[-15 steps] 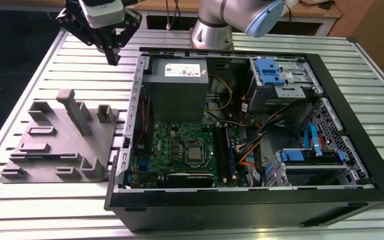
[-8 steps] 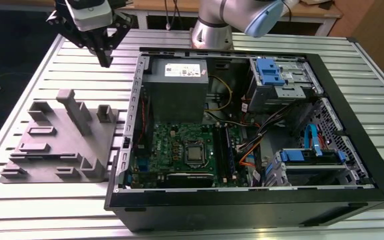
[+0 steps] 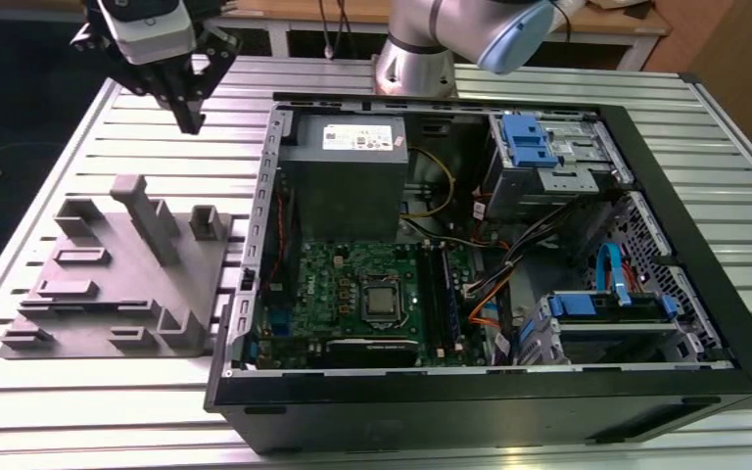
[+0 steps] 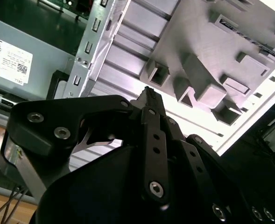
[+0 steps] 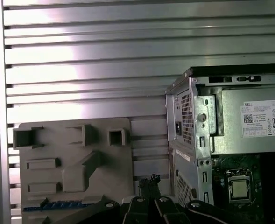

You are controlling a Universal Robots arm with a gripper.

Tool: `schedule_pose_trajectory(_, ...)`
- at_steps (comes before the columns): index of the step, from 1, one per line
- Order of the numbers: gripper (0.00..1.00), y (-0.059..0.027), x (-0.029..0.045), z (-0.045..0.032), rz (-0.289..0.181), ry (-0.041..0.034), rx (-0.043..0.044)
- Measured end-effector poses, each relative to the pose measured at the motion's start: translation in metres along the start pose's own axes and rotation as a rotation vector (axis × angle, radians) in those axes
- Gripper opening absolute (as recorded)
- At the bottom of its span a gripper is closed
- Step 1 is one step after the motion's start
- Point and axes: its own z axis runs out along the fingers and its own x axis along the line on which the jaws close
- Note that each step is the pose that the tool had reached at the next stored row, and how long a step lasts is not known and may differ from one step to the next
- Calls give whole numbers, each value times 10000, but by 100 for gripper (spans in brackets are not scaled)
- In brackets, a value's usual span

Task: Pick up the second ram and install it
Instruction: 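Reach for the second ram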

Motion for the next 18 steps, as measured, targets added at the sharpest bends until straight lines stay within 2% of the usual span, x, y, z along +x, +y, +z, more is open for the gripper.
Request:
schedule_pose_trajectory(14,7,-62,280,20,0,0,0)
schedule_pose_trajectory(18,7,-88,330,32,-2,0,0)
